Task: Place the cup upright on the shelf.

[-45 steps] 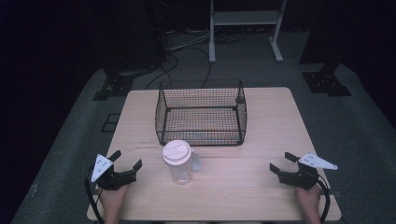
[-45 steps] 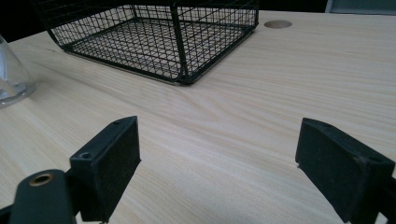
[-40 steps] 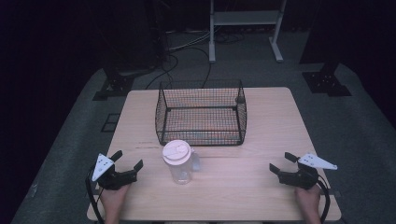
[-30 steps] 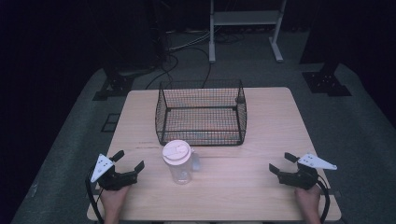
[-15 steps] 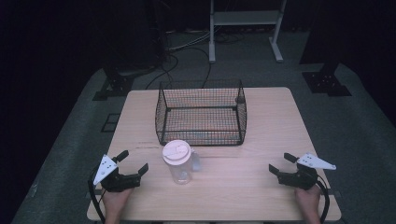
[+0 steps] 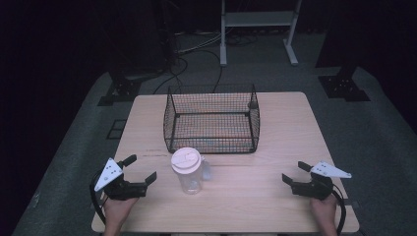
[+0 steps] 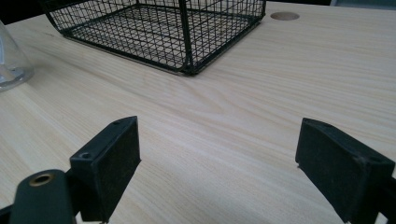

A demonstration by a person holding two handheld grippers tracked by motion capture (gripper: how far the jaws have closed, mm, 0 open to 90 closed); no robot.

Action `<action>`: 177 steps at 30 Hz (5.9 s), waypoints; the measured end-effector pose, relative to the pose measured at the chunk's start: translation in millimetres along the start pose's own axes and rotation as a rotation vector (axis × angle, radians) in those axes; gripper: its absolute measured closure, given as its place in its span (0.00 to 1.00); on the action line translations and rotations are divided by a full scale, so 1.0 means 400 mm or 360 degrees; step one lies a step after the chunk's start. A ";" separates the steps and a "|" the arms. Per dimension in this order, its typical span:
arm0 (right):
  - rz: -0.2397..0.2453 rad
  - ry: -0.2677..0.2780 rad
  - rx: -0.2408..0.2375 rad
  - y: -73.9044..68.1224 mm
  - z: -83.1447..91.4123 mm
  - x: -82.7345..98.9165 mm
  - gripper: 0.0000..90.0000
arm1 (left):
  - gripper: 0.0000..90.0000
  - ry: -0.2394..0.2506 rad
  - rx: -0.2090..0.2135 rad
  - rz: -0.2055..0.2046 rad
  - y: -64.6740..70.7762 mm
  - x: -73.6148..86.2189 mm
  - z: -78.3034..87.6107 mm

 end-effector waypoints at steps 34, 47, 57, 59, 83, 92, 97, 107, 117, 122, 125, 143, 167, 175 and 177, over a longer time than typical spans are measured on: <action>0.0003 -0.0002 -0.0018 -0.002 0.000 0.000 0.14 | 0.00 -0.0226 0.0373 -0.0192 0.117 -0.124 -0.025; -0.0001 -0.0003 -0.0027 -0.002 -0.001 0.000 0.14 | 0.00 -0.0318 0.0471 -0.0217 0.140 -0.124 -0.073; -0.0004 -0.0004 -0.0030 -0.002 -0.001 0.000 0.14 | 0.00 -0.0393 0.0521 -0.0236 0.149 -0.118 -0.113; -0.0004 -0.0005 -0.0034 -0.003 -0.001 0.000 0.14 | 0.00 -0.0406 0.0525 -0.0230 0.148 -0.116 -0.120; -0.0002 -0.0005 -0.0055 -0.005 -0.001 0.000 0.14 | 0.00 -0.0507 0.0579 -0.0219 0.158 -0.103 -0.172; 0.0001 -0.0003 -0.0057 -0.005 -0.001 0.000 0.14 | 0.00 -0.0543 0.0592 -0.0229 0.162 -0.099 -0.197; 0.0001 -0.0004 -0.0059 -0.005 -0.001 0.000 0.14 | 0.00 -0.0575 0.0601 -0.0242 0.167 -0.098 -0.214; 0.0000 -0.0001 -0.0064 -0.006 -0.001 -0.001 0.14 | 0.00 -0.0646 0.0619 -0.0255 0.168 -0.090 -0.242; 0.0001 0.0000 -0.0067 -0.006 -0.001 -0.001 0.14 | 0.00 -0.0710 0.0626 -0.0243 0.166 -0.079 -0.259; 0.0001 0.0000 -0.0067 -0.006 -0.001 -0.001 0.14 | 0.05 -0.0719 0.0642 -0.0241 0.165 -0.082 -0.256; 0.0001 0.0001 -0.0067 -0.006 -0.001 -0.001 0.14 | 0.05 -0.0734 0.0644 -0.0241 0.165 -0.083 -0.256; -0.0003 0.0008 -0.0067 -0.005 -0.001 -0.002 0.14 | 0.06 -0.0803 0.0673 -0.0292 0.193 -0.119 -0.270; -0.0004 0.0013 -0.0074 -0.005 0.000 -0.003 0.14 | 0.06 -0.0885 0.0756 -0.0424 0.220 -0.260 -0.340; -0.0007 0.0012 -0.0077 -0.005 0.000 -0.003 0.14 | 0.06 -0.0871 0.0762 -0.0418 0.215 -0.324 -0.363; -0.0004 0.0016 -0.0076 -0.005 0.000 -0.004 0.14 | 0.06 -0.0887 0.0750 -0.0443 0.210 -0.345 -0.367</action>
Point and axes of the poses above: each handheld gripper's, and its own axes: z roughly backward along the jaws, x roughly out of its underside, y roughly to its right, the point moved 8 cm from there along -z, roughly forward along the jaws, and after that the axes turned 9 degrees about x, right-handed, at the moved point
